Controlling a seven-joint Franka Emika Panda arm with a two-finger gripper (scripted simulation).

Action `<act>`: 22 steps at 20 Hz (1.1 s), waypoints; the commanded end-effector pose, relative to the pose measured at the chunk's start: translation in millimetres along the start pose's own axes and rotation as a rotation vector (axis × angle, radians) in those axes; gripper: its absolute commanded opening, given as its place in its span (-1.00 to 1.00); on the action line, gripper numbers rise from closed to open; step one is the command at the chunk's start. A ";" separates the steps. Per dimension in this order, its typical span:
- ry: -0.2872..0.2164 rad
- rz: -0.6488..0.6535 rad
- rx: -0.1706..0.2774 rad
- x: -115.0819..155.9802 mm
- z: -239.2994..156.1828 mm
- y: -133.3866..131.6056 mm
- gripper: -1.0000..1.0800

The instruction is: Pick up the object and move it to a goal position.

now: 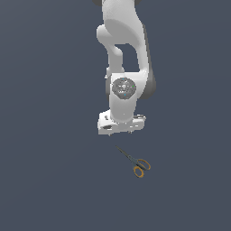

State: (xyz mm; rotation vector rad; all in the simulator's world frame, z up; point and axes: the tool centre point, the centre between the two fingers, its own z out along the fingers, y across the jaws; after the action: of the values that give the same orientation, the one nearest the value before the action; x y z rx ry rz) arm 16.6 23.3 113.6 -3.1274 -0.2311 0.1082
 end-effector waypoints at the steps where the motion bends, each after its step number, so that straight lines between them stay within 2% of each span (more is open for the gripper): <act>1: 0.007 -0.061 -0.004 12.6 5.4 -5.8 0.92; 12: 0.047 -0.363 -0.020 72.1 36.1 -36.5 0.92; 22: 0.065 -0.475 -0.025 92.4 49.4 -48.5 0.92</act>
State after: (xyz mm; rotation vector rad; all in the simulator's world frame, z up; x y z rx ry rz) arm 95.5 83.7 59.4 -2.9948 -0.9483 0.0045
